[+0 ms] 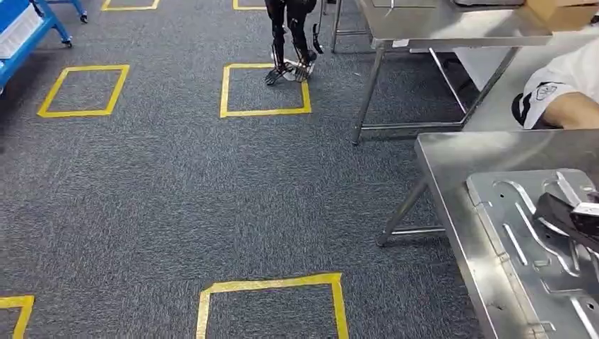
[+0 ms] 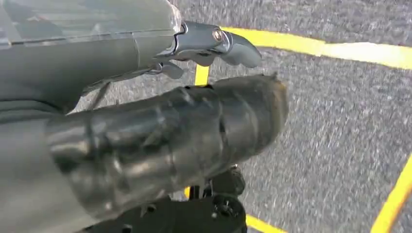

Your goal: Take the parts from the cabinet and place them on the table.

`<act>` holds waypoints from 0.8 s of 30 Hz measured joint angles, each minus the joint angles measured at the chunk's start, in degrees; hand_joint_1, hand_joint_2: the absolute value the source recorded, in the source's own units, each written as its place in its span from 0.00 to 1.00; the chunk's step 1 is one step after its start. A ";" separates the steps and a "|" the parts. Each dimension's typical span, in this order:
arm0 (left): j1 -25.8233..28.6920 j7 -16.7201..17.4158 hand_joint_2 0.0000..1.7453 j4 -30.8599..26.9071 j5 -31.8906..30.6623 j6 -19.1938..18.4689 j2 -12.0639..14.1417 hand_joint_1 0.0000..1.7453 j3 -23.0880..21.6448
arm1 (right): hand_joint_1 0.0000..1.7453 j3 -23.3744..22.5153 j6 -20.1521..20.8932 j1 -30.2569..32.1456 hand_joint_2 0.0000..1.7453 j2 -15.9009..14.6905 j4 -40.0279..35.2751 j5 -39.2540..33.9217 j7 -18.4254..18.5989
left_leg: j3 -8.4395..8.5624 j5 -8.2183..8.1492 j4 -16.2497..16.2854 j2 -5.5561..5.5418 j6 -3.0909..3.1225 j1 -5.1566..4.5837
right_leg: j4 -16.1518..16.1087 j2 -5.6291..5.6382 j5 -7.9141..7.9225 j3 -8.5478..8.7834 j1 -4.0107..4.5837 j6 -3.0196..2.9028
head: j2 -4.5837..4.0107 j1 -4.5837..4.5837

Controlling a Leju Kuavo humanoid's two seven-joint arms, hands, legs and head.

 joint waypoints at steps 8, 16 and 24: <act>-0.03 0.26 0.00 0.00 -0.02 0.26 0.11 0.00 0.00 | 0.00 -0.28 0.00 1.05 0.00 -1.01 0.00 -2.01 0.20 | -0.13 0.50 0.02 -4.44 0.67 -0.24 | 11.14 6.81 -3.40 -4.98 -0.60 0.20 | 0.00 0.20; 0.04 0.26 0.00 0.00 -0.02 0.24 0.06 0.00 -0.02 | 0.00 -2.69 -0.83 3.76 0.00 -2.60 -0.13 -2.89 0.94 | -2.00 0.33 1.26 -5.84 -1.37 -0.08 | -1.63 7.86 0.82 0.51 -0.56 -1.66 | 0.00 0.04; 0.05 0.28 0.00 0.00 -0.04 0.24 0.04 0.00 0.00 | 0.00 -3.08 -0.87 4.77 0.00 -2.91 -0.39 -2.91 0.94 | -6.91 -3.24 12.09 -0.85 -2.61 0.60 | -1.32 2.76 0.51 0.51 -0.34 -1.96 | 0.00 0.04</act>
